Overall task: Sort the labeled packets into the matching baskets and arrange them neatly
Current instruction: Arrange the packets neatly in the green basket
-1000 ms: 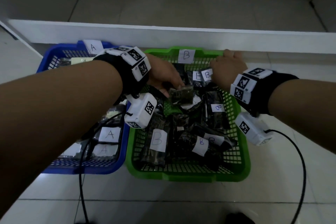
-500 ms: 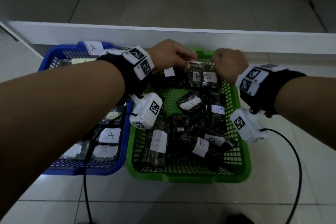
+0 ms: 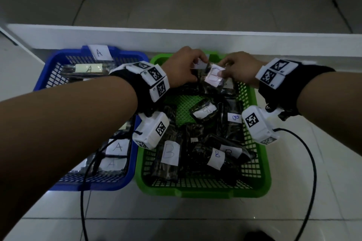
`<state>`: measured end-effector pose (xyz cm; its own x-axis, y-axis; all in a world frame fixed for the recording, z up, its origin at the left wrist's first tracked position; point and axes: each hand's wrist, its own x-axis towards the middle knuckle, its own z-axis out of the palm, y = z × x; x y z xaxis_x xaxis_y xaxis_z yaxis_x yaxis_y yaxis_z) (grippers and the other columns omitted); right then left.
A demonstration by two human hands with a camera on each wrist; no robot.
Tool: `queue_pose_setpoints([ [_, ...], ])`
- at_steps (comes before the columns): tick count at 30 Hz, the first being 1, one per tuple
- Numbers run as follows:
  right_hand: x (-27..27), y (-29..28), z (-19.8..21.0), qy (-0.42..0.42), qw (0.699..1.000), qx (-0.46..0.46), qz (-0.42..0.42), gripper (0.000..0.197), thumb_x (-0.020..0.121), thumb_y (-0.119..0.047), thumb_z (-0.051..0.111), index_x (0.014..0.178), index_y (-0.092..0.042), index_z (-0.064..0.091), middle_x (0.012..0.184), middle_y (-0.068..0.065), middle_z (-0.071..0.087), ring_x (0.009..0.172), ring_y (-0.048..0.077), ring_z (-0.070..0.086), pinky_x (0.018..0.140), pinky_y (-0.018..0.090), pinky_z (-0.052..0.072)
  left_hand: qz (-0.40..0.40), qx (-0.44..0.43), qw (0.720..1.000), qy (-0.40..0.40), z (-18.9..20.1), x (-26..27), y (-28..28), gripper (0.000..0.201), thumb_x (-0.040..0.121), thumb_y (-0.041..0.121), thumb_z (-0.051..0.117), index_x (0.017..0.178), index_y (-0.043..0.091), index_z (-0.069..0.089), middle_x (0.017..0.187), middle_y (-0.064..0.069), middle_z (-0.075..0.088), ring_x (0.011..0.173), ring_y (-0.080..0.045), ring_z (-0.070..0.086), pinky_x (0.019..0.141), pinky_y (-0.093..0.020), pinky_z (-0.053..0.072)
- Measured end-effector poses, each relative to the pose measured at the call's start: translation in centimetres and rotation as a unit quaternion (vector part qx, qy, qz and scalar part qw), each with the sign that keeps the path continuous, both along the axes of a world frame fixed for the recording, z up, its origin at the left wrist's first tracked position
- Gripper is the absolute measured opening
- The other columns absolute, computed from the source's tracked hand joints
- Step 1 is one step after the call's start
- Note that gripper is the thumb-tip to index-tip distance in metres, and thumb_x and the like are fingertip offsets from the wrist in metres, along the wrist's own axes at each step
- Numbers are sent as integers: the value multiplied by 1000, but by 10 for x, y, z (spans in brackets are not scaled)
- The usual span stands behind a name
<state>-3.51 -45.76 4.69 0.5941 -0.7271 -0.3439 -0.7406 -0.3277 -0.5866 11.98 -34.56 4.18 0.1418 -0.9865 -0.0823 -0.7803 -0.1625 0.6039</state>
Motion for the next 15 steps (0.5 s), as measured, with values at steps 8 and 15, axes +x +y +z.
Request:
queue_pose_setpoints([
  [8, 5, 4, -12, 5, 998, -59, 0, 32, 80, -10, 68, 111, -13, 66, 116, 9, 65, 97, 22, 61, 79, 27, 45, -134, 147, 966, -168, 21, 22, 20, 13, 84, 16, 62, 91, 13, 72, 80, 0, 70, 72, -14, 63, 73, -27, 49],
  [15, 16, 16, -23, 3, 991, -131, 18, 32, 79, -8, 66, 110, -9, 59, 117, 14, 57, 104, 30, 56, 77, 27, 39, -297, 322, 857, -270, -12, 1, 32, 37, 86, 18, 65, 122, 10, 60, 119, -7, 62, 106, -26, 60, 85, -30, 45],
])
